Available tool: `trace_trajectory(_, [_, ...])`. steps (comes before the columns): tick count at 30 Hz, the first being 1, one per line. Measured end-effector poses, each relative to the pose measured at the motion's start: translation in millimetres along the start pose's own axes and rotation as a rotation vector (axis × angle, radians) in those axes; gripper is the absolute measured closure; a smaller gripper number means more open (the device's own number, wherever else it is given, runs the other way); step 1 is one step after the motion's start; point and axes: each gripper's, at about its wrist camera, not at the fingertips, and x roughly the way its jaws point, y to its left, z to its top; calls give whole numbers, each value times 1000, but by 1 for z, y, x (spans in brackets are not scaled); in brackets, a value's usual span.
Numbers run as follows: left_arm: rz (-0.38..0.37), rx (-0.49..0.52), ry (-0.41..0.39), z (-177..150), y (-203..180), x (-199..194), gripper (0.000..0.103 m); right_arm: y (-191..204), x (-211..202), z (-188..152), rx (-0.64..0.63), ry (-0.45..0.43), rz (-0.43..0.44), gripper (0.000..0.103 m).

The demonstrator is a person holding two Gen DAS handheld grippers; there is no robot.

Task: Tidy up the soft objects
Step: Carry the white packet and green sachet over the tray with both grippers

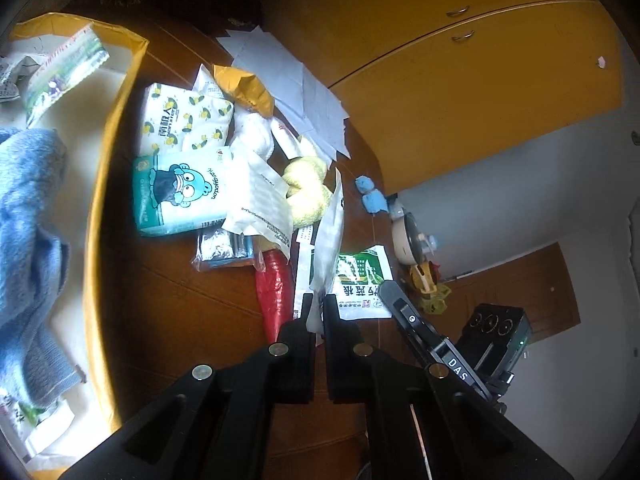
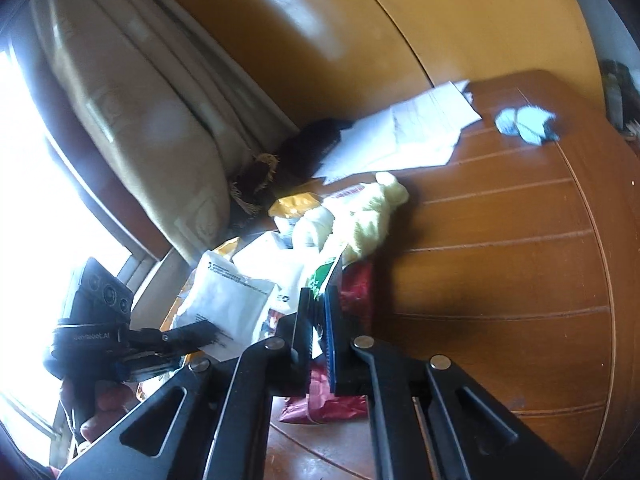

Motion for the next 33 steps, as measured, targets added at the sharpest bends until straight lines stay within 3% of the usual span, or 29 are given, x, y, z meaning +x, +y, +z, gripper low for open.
trace_trajectory(4, [12,3,-48,-1,4,-27,102,14,-7,-1,-14,-4,7,101])
trace_trajectory(7, [4,-7,-75,-1,13,-49,102,36,-13,-4,-60,-20,-39,101])
trace_trajectory(14, [21,-4,-177,-3,30,-108,102,104,-15,-11,-161,-11,58,101])
trace_trajectory(22, [87,-81,-243,-19,74,-164,102,175,19,-33,-231,102,203,101])
trace_trajectory(33, [133,-168,-246,-32,112,-189,102,206,84,-66,-201,276,300,101])
